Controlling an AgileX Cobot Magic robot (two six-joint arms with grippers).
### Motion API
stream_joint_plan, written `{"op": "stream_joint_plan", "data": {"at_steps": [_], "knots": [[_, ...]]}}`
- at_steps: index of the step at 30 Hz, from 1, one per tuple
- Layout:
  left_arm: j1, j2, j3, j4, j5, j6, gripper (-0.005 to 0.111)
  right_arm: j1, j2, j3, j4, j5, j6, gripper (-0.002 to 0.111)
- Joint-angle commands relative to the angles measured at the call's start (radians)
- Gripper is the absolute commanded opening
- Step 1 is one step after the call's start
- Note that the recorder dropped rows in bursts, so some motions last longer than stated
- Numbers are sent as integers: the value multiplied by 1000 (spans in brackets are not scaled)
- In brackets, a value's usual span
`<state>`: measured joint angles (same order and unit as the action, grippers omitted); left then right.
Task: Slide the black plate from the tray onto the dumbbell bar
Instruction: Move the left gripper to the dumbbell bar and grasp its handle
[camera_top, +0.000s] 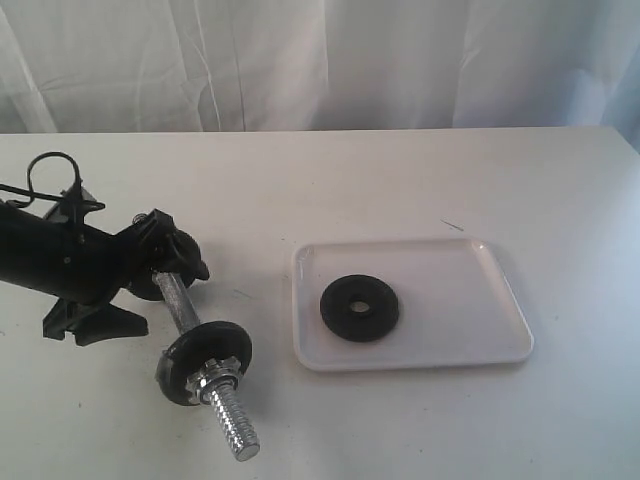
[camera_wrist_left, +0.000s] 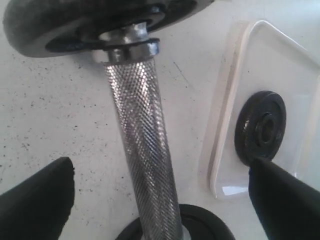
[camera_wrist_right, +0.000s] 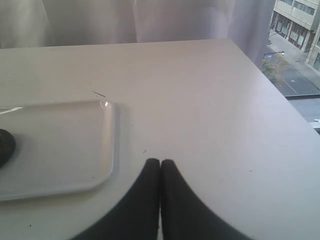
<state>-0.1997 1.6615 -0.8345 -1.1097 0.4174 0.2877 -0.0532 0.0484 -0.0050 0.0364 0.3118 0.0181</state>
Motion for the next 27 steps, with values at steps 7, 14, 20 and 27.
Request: {"op": "stream_joint_plan", "data": {"at_steps": [7, 14, 20, 27], "knots": [[-56, 78, 0, -224, -88, 120, 94, -7, -5, 5, -8, -15, 5, 0], [-58, 112, -10, -254, -105, 154, 94, -7, -5, 5, -8, -15, 5, 0], [-58, 132, -17, -373, -107, 250, 94, -7, -5, 5, -8, -15, 5, 0], [-58, 152, -17, -483, -107, 342, 94, -7, -5, 5, -8, -15, 5, 0]]}}
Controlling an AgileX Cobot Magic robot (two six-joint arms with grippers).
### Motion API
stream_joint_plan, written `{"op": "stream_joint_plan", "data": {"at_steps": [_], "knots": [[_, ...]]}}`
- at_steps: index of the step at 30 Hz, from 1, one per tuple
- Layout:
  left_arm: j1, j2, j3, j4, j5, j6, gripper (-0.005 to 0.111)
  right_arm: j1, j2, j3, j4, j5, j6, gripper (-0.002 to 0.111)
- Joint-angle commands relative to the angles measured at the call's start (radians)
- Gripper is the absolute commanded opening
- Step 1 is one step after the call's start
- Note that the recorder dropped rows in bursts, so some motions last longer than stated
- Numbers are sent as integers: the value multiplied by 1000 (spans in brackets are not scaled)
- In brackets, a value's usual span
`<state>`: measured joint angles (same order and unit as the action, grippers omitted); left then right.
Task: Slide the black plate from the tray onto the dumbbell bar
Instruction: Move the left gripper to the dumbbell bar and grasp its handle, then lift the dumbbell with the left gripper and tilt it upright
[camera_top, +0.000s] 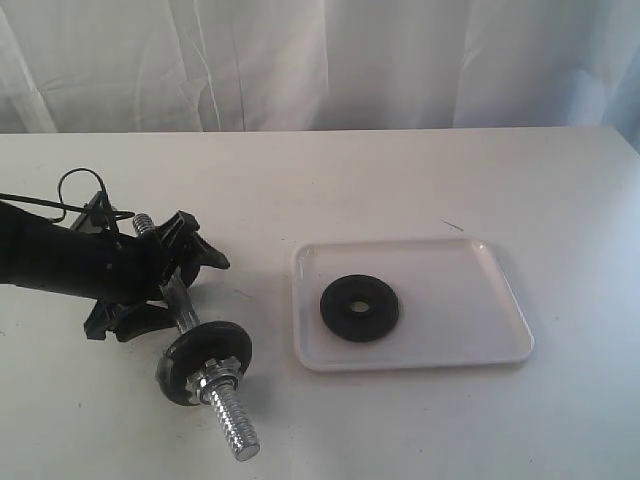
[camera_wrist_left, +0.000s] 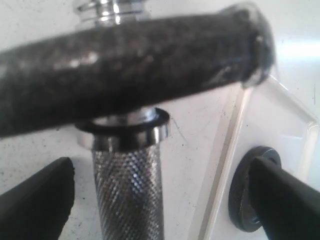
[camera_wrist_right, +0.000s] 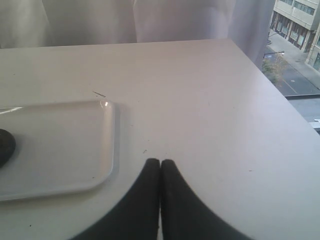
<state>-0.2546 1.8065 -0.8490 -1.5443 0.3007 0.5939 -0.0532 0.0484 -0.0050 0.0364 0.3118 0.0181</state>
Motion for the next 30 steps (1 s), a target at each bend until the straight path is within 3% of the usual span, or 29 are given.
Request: {"op": "stream_joint_plan", "data": {"at_steps": [1, 11, 14, 23, 30], "knots": [[-3, 14, -2, -49, 12, 36, 94, -7, -5, 5, -8, -15, 5, 0], [-7, 22, -2, -53, 6, 36, 94, -7, -5, 5, -8, -15, 5, 0], [-7, 22, -2, -56, 4, 36, 88, -7, -5, 5, -8, -15, 5, 0], [-7, 22, -2, -86, -3, 34, 59, -7, -5, 5, -8, -15, 5, 0], [-7, 22, -2, -86, -20, 38, 21, -7, -5, 5, -8, -15, 5, 0]]}}
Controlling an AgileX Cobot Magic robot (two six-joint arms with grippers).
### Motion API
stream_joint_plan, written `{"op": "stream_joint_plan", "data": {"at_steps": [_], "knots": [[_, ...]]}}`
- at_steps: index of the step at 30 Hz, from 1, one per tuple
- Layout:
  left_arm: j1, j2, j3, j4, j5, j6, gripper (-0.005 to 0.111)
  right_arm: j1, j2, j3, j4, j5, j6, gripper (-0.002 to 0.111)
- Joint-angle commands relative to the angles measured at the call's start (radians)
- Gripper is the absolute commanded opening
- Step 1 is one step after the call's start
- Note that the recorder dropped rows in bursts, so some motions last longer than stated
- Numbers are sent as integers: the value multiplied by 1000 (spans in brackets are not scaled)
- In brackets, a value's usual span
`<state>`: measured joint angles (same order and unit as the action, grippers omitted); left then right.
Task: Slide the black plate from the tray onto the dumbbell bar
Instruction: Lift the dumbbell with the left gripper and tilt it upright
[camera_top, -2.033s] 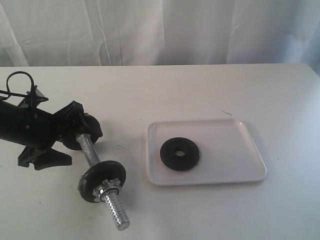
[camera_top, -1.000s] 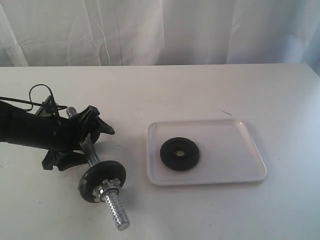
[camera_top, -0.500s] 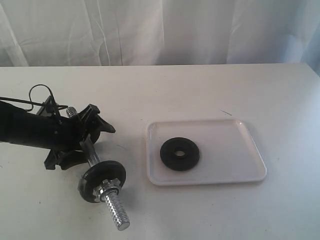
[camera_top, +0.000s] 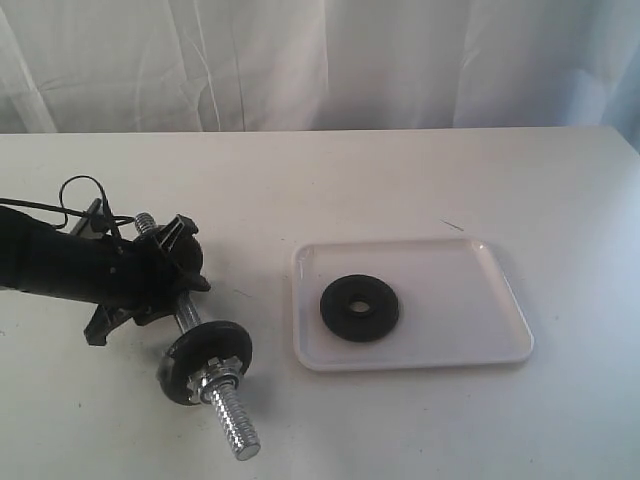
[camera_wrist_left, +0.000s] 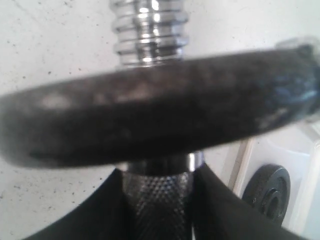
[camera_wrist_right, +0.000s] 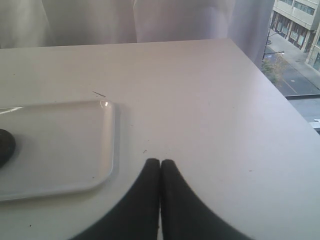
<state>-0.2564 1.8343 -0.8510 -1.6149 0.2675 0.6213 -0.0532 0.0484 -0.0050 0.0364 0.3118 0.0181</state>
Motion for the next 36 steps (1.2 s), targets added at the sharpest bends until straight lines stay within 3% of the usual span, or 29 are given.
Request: {"op": "stream_joint_plan", "data": {"at_steps": [1, 4, 22, 36], "knots": [[-5, -6, 0, -16, 10, 17, 16, -7, -5, 5, -8, -15, 5, 0], [-5, -6, 0, -14, 0, 59, 0, -7, -5, 5, -8, -15, 5, 0], [-5, -10, 0, 133, 13, 180, 0, -7, -5, 5, -8, -15, 5, 0], [-5, -79, 0, 128, 143, 602, 0, -7, -5, 5, -8, -15, 5, 0]]}}
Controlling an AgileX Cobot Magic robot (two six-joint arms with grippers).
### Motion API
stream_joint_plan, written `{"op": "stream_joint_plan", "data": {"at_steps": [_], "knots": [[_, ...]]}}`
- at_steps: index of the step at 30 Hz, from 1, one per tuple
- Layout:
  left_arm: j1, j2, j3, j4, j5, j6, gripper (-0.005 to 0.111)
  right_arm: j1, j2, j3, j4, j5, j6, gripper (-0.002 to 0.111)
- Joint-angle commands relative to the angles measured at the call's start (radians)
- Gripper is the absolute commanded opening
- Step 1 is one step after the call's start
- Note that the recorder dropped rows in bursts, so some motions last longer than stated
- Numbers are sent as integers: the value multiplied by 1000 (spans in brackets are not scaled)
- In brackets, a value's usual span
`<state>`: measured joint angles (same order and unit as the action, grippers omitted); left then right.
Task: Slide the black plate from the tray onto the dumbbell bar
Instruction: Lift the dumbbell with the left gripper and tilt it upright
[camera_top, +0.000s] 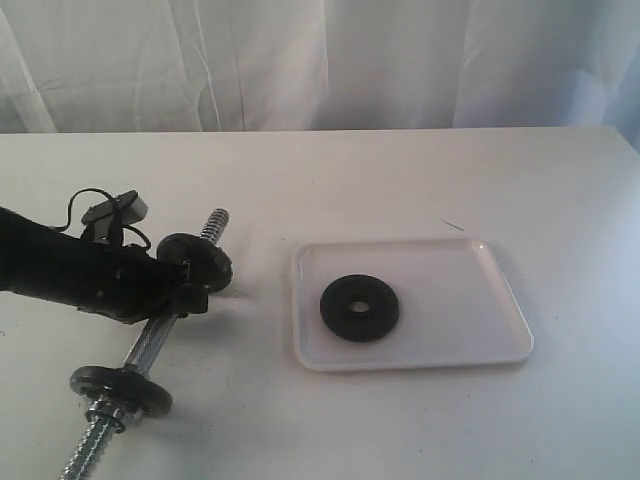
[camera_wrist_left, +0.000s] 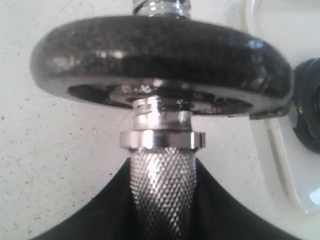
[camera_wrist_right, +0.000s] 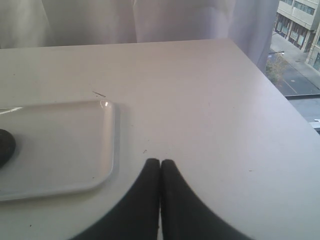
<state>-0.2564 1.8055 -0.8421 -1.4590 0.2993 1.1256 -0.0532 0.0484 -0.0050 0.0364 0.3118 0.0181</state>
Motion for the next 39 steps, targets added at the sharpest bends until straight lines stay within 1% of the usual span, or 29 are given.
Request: {"op": "stream_joint_plan", "data": {"at_steps": [1, 3, 7, 10, 18, 26, 39], "knots": [[-5, -50, -9, -28, 129, 132, 0, -7, -5, 5, -8, -15, 5, 0], [-5, -50, -9, -28, 175, 189, 0, -7, -5, 5, -8, -15, 5, 0], [-5, -53, -9, -28, 195, 204, 0, -7, -5, 5, -8, -15, 5, 0], [-5, -61, -9, -28, 253, 292, 0, -7, -5, 5, -8, -15, 5, 0], [-5, -131, -9, -23, 258, 356, 0, -7, -5, 5, -8, -15, 5, 0], [-5, -176, -9, -5, 277, 356, 0, -7, -5, 5, -8, -15, 5, 0], [-8, -178, -9, 12, 308, 354, 0, -7, -5, 5, -8, -15, 5, 0]]}}
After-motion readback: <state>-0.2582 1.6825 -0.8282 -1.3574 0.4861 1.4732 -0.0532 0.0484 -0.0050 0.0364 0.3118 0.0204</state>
